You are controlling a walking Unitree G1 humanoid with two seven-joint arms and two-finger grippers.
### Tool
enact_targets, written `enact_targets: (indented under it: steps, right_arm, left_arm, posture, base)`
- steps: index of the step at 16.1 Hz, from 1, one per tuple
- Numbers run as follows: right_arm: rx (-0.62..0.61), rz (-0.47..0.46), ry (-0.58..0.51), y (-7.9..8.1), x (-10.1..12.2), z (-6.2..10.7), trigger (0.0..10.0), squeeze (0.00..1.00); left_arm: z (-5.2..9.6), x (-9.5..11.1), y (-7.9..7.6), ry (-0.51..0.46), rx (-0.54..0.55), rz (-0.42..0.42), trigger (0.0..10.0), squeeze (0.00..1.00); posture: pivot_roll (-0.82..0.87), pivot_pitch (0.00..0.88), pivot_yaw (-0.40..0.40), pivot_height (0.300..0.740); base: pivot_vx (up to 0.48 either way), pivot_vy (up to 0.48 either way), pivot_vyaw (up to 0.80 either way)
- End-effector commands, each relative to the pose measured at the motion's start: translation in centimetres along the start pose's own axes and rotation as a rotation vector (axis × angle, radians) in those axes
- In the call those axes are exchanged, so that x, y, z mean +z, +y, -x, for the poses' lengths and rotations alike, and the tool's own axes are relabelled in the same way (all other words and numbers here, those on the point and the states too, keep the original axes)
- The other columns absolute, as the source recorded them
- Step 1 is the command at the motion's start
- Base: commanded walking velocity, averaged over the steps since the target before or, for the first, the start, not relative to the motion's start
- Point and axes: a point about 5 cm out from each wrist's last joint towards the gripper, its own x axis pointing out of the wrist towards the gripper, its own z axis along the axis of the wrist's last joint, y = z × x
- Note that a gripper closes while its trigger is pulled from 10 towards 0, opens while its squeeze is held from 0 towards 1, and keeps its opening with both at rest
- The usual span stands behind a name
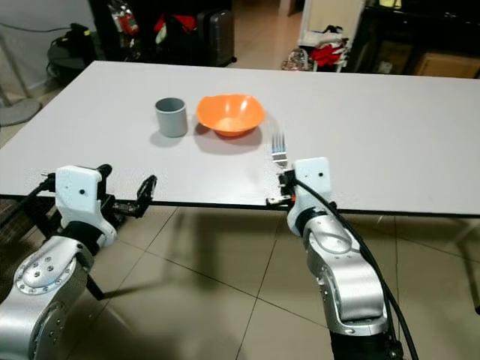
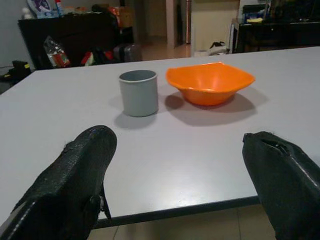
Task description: Setting the table
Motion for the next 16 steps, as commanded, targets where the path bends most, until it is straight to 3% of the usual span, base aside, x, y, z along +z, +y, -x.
enact_targets:
  steps: [1, 7, 16]
  right_arm:
    - [0.015, -0.001, -0.010, 0.15, 0.22, -0.21, 10.0, 0.00]
    - [0.026, -0.015, -0.010, 0.19, 0.17, -0.36, 10.0, 0.00]
    - [0.071, -0.015, -0.010, 0.98, 0.24, -0.52, 10.0, 0.00]
  left_arm:
    - [0.22, 0.14, 0.15, -0.002, -0.001, 0.000, 10.0, 0.00]
    - [0.19, 0.17, 0.64, -0.001, 0.006, -0.004, 10.0, 0.00]
    - [0.11, 0.22, 0.77, 0.000, 0.000, 0.000, 10.0, 0.00]
  posture:
    - [-0.04, 0.000, 0.004, 0.740]
    - [-0.05, 0.000, 0.011, 0.740]
    - [-0.05, 0.000, 0.013, 0.740]
  base:
    - [0.000, 0.000, 0.00]
    - [0.000, 0.000, -0.31]
    - [0.314, 0.000, -0.08]
